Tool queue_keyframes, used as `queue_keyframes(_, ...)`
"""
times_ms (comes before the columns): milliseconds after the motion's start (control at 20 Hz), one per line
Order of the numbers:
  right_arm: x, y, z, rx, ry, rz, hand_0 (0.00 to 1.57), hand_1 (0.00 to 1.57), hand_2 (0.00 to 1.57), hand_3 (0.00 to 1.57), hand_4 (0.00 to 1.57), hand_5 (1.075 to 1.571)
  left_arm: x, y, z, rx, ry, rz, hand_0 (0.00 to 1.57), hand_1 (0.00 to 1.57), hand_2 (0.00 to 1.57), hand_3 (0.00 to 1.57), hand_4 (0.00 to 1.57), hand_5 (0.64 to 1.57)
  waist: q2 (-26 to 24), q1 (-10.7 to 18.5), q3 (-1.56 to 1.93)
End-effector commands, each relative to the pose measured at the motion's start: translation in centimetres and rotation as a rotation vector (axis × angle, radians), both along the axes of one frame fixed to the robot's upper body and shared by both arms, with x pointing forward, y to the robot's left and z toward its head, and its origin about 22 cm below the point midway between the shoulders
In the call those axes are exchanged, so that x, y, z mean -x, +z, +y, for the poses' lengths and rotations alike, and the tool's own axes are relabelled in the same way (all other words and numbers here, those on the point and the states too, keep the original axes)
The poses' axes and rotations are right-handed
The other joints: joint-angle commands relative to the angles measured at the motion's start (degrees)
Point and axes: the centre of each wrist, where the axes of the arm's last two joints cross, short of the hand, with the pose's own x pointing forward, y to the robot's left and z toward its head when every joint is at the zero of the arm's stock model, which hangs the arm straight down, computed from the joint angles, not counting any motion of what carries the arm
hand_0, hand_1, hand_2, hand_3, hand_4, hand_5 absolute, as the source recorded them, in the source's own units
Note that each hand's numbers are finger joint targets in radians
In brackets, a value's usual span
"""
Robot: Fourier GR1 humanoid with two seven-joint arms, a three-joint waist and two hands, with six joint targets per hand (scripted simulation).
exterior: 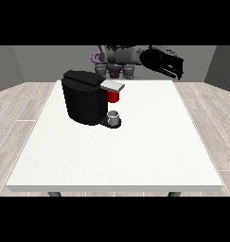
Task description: Insert the coffee pod into the coffee machine and close the lid
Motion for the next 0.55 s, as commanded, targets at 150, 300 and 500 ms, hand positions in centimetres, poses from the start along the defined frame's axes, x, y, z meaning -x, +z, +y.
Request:
queue_keyframes(150,0.3,-2.8,6.5,0.013,0.194,-0.024,0.0,0.0,0.0,0.0,0.0,1.571,0.3,-2.6,2.5,0.049,0.064,0.087,0.0,0.0,0.0,0.0,0.35,1.571,-4.8,-5.1,-0.23)
queue_keyframes(300,0.7,-6.2,7.5,-0.009,0.248,-0.037,0.0,0.0,0.0,0.0,0.22,1.571,1.1,-3.6,5.1,0.037,0.1,0.128,0.0,0.0,0.0,0.0,0.33,1.571,-7.7,-7.6,-0.2)
queue_keyframes(500,2.3,-11.2,11.1,-0.034,0.354,0.006,0.0,0.0,0.0,0.0,0.26,1.571,1.8,-5.6,5.9,0.045,0.18,0.19,0.0,0.0,0.0,0.0,0.27,1.571,-11.3,-13.5,-0.19)
